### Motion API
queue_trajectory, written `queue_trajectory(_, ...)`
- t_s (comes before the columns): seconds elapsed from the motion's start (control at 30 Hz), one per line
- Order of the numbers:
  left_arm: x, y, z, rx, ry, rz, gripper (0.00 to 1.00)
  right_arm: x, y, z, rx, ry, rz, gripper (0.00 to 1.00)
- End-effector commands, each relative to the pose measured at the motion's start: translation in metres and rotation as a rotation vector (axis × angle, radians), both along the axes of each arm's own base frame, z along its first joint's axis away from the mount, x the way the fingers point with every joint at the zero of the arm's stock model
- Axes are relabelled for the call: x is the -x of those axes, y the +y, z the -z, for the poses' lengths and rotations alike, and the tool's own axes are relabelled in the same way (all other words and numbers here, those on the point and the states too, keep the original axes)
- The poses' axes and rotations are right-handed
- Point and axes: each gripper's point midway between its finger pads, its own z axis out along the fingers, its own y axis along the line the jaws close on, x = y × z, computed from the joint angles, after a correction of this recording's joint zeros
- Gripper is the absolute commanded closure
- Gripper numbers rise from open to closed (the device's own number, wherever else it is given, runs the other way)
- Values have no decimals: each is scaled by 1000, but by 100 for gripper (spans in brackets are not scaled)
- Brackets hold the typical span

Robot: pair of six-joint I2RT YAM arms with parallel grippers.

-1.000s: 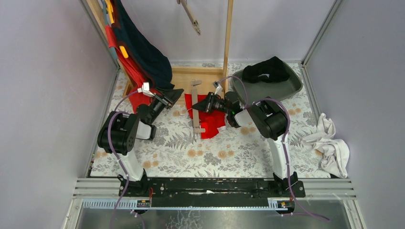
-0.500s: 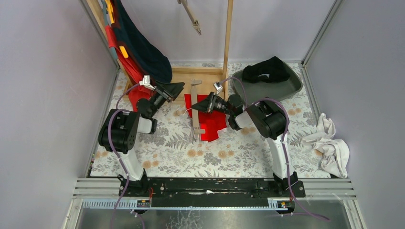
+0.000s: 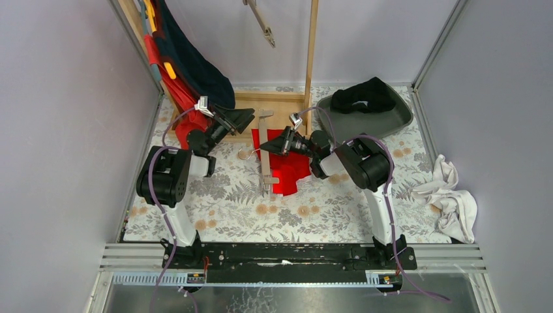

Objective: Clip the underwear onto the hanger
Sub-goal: Open the clamp at the hanger.

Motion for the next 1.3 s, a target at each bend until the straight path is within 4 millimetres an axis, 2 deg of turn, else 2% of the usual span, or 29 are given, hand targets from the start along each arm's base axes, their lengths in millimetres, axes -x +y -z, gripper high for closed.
queue_trajectory(0.0, 5, -4, -13, 8, -70, 42, 0, 12, 3, -40, -81, -106, -36, 100)
queue_trajectory(0.2, 8, -3, -8, 6, -53, 38, 0, 11, 2, -42, -71, -110, -25, 100)
queue_trajectory(0.53, 12, -1, 29, -23, 28, 17, 0, 13, -2, -45, -51, -129, -7, 100)
queue_trajectory(0.93, 0, -3, 37, -29, 35, 20, 0, 24, -4, -62, -97, -147, -38, 100)
queue_trajectory(1.27, -15, -4, 40, -19, 45, -8, 2, 39, 5, -58, -101, -136, -73, 100)
